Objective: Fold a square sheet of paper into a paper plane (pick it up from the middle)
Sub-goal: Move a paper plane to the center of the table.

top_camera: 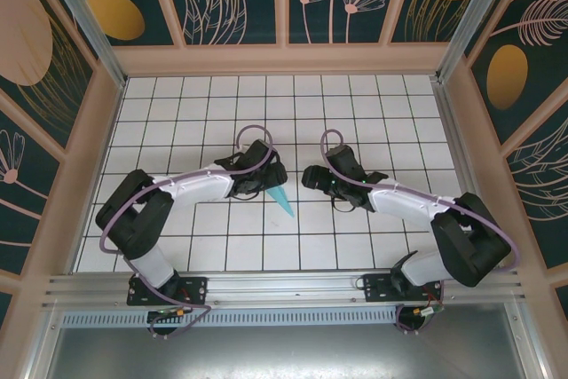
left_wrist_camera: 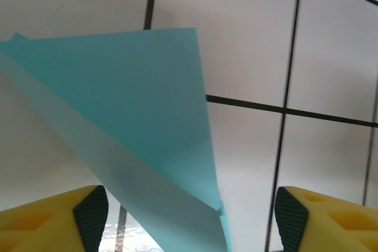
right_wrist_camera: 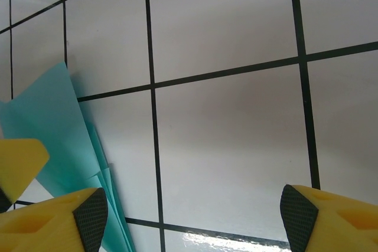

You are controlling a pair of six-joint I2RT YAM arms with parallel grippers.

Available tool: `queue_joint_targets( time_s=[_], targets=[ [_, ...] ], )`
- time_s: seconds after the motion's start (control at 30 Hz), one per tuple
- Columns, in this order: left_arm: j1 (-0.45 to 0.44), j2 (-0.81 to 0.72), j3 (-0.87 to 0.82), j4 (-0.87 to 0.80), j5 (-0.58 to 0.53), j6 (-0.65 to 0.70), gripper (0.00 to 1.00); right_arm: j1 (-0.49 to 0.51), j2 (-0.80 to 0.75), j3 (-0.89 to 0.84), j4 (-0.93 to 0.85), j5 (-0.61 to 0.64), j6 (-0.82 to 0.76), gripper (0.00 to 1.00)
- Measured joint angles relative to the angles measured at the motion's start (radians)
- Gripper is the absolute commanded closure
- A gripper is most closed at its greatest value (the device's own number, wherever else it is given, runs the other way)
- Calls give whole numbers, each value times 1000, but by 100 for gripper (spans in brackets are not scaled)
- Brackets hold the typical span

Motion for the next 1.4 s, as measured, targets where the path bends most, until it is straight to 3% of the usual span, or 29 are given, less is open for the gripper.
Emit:
queue_joint_targets(
  time_s=[0.37, 0.77, 0.9, 1.1, 1.4],
  targets=[
    [0, -52, -60, -49, -31, -28, 53, 0, 49, 3, -1, 0, 0, 22],
    [0, -129, -184, 69, -39, -139, 82, 0, 74, 22, -3, -1, 0, 22],
    [0, -129, -184, 109, -50, -148, 99, 0, 74, 23, -5, 0, 0, 22],
    [0, -130, -143, 141, -27, -64, 100, -6, 73, 34, -42, 36, 0, 21],
    [0, -224, -150, 333, 74, 10, 100, -40, 12, 36, -53, 64, 3, 22]
  ],
)
